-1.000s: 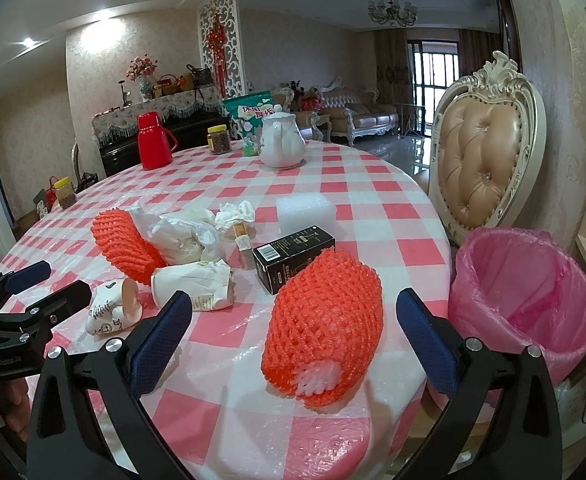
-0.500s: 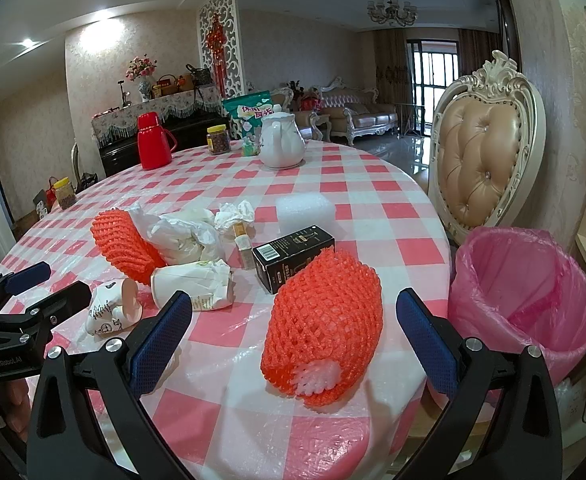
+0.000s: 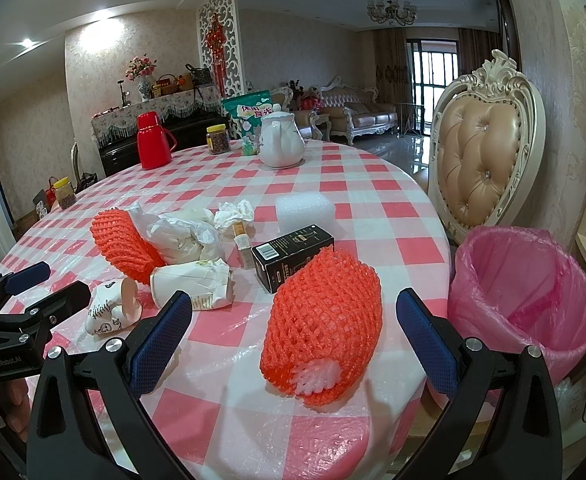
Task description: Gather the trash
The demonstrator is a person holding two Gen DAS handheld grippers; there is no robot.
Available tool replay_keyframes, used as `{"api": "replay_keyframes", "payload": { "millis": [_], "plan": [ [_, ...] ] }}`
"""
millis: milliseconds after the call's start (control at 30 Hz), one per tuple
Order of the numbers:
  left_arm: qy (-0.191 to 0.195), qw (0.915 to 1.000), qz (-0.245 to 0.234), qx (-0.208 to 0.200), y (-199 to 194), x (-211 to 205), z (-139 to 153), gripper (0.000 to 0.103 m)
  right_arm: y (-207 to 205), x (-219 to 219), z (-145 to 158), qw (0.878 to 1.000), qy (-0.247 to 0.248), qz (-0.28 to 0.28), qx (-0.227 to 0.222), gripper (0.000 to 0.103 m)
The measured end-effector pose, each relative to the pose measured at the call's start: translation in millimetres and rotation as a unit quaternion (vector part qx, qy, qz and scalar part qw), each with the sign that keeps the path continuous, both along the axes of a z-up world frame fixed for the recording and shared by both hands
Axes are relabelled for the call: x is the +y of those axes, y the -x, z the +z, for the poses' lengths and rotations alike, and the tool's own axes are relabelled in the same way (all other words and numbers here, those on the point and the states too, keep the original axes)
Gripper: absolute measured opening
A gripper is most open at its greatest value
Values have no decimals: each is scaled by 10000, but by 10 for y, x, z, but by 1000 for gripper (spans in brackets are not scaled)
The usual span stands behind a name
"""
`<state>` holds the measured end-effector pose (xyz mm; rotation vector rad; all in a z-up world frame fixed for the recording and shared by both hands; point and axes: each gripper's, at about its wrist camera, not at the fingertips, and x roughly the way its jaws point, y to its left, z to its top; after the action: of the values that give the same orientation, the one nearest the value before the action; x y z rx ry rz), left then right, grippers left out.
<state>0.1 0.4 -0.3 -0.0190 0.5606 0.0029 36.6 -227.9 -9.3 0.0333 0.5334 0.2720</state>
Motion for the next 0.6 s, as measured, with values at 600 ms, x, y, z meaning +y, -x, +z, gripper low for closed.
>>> {"api": "replay_keyframes", "payload": {
  "millis": [600],
  "plan": [
    [4,10000,3,8,-1,1,-2,99,5,0,-22,10000,-5,0,17,96]
  ]
}}
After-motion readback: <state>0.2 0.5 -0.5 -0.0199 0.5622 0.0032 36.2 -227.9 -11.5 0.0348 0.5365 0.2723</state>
